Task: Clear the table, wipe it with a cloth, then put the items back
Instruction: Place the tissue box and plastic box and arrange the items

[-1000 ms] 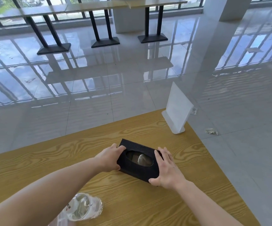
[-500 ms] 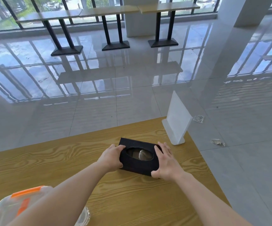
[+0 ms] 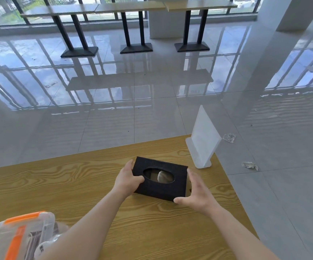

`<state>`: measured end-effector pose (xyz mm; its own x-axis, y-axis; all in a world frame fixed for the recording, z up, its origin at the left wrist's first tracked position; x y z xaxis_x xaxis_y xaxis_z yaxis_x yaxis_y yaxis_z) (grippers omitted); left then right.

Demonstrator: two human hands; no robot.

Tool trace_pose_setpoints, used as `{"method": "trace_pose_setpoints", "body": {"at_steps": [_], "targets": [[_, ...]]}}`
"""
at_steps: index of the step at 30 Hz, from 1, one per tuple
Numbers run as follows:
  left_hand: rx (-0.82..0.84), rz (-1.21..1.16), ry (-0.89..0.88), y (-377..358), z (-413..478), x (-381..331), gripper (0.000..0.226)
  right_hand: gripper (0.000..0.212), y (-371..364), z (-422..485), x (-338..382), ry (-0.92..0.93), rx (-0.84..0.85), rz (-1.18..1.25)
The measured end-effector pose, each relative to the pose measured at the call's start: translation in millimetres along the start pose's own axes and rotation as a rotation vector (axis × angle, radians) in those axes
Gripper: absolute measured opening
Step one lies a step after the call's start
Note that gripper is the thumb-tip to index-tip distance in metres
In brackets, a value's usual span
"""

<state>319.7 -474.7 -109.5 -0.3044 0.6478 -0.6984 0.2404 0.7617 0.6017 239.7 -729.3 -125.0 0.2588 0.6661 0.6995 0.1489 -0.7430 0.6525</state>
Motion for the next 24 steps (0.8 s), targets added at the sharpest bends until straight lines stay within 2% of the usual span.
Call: {"method": "trace_pose_setpoints", "body": {"at_steps": [4, 7, 10, 13, 20, 24], "targets": [[-0.001, 0.002, -0.013, -9, -2, 2, 0.056, 0.118, -12, 2, 0, -0.039, -0.018, -0.002], [0.028, 0.060, 0.000, -17, -5, 3, 0.085, 0.115, -15, 8, 1, -0.064, -0.028, -0.010], [0.039, 0.072, -0.005, -20, -6, 3, 0.095, 0.113, -10, 16, -2, -0.082, -0.017, -0.027], [0.032, 0.077, -0.034, -16, -9, 1, 0.090, 0.106, -5, 20, -6, -0.090, -0.016, -0.026], [-0.037, 0.115, -0.105, -14, -5, 3, 0.064, 0.102, 1, 33, -2, -0.079, -0.009, -0.045], [-0.063, 0.104, -0.107, -16, -2, 2, 0.070, 0.070, 16, 49, 14, -0.043, 0.019, -0.042]]}}
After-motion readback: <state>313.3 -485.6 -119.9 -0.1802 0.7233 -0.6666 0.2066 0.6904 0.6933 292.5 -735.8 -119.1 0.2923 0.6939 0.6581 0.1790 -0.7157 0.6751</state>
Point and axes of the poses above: each hand's wrist, its own z-axis towards the middle knuckle, its own y-axis out of the back of the hand, x = y × z, the point moved 9 cm from there along z, towards the middle knuckle, and after that the axes turned 3 degrees about -x, right-handed, at the moved point
